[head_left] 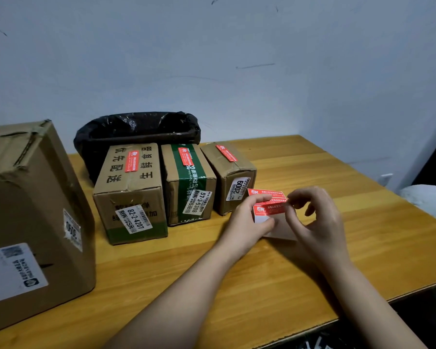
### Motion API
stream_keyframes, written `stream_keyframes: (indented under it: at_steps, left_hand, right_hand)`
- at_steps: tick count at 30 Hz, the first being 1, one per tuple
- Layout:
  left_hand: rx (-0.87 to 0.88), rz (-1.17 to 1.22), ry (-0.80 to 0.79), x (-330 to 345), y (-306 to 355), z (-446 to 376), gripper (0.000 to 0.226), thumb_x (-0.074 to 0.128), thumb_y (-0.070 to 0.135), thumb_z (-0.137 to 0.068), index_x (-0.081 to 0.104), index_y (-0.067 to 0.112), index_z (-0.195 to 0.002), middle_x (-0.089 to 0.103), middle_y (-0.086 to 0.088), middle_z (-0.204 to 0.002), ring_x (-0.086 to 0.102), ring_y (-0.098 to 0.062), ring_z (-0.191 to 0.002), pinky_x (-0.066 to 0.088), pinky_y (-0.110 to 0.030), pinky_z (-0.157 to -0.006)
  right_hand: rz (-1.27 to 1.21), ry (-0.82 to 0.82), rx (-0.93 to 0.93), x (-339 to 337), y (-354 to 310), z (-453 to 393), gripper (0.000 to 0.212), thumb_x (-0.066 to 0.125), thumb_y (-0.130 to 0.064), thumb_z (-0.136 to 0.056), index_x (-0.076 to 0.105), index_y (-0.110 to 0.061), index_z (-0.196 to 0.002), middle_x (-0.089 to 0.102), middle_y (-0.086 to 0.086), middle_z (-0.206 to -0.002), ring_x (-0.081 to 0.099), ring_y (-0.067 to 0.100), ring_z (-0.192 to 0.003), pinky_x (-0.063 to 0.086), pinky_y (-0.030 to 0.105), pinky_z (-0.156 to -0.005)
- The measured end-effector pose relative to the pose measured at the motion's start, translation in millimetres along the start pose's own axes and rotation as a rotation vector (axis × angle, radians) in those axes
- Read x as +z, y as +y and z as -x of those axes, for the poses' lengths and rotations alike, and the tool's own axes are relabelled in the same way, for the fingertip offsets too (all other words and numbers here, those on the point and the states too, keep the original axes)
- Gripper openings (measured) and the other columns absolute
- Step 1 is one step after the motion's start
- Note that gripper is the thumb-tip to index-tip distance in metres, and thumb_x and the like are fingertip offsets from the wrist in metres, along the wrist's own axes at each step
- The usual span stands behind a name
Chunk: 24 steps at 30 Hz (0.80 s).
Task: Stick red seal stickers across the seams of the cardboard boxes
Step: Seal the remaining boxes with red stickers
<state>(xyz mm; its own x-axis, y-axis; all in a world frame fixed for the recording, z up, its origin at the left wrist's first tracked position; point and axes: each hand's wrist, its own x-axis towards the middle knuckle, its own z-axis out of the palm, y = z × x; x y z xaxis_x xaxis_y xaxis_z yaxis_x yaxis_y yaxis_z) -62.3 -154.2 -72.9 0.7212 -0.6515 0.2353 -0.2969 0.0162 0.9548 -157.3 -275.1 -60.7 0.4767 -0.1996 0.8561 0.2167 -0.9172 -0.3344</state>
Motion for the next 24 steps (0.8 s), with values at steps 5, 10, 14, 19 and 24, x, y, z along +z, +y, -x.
stream_keyframes:
  at_steps: [5,10,14,19,24]
  left_hand:
    - [0.044,-0.128,-0.003,1.4,-2.1,-0.7,0.047,0.071,0.008,-0.080,0.058,0.020,-0.123,0.062,0.006,-0.117,0.056,-0.007,-0.111,0.041,-0.013,-0.091]
    - [0.032,-0.196,0.005,2.2,-5.0,-1.0,0.052,0.070,0.028,-0.074,0.056,0.019,-0.124,0.062,0.006,-0.117,0.056,-0.009,-0.110,0.042,-0.022,-0.094]
    - [-0.049,-0.055,-0.081,2.1,3.0,3.5,0.055,0.073,0.021,-0.080,0.050,0.021,-0.130,0.062,0.001,-0.119,0.061,-0.012,-0.097,0.052,-0.025,-0.075]
    - [-0.103,0.077,-0.252,2.4,8.8,9.2,0.054,0.071,0.013,-0.083,0.047,0.032,-0.128,0.063,-0.007,-0.090,0.054,-0.013,-0.062,0.042,-0.024,-0.045]
    - [-0.026,-0.013,-0.197,-2.5,13.3,9.4,0.047,0.072,0.014,-0.083,0.057,0.023,-0.126,0.060,0.005,-0.123,0.057,-0.007,-0.107,0.046,-0.024,-0.094]
  right_hand:
    - [-0.068,0.100,0.001,0.1,-2.0,1.1,0.010,0.056,-0.012,-0.083,0.056,-0.005,-0.089,0.057,0.003,-0.080,0.053,0.015,-0.071,0.041,0.023,-0.063]
    - [-0.112,0.213,0.079,-1.5,1.1,1.7,0.018,0.054,-0.015,-0.084,0.053,-0.001,-0.096,0.050,-0.023,-0.090,0.052,-0.004,-0.077,0.041,0.016,-0.063]
    - [-0.169,0.286,0.179,-2.9,0.7,-0.7,0.017,0.054,-0.020,-0.086,0.048,-0.016,-0.101,0.053,-0.032,-0.094,0.054,-0.005,-0.077,0.043,0.015,-0.064]
    - [-0.187,0.342,0.263,-6.8,-0.3,-2.7,0.031,0.057,-0.010,-0.088,0.043,-0.035,-0.100,0.055,-0.032,-0.089,0.055,-0.003,-0.077,0.042,0.012,-0.065]
    - [-0.188,0.277,0.278,-5.2,-1.2,-2.4,0.032,0.057,-0.011,-0.086,0.043,-0.036,-0.099,0.056,-0.028,-0.086,0.056,-0.002,-0.075,0.042,0.013,-0.062]
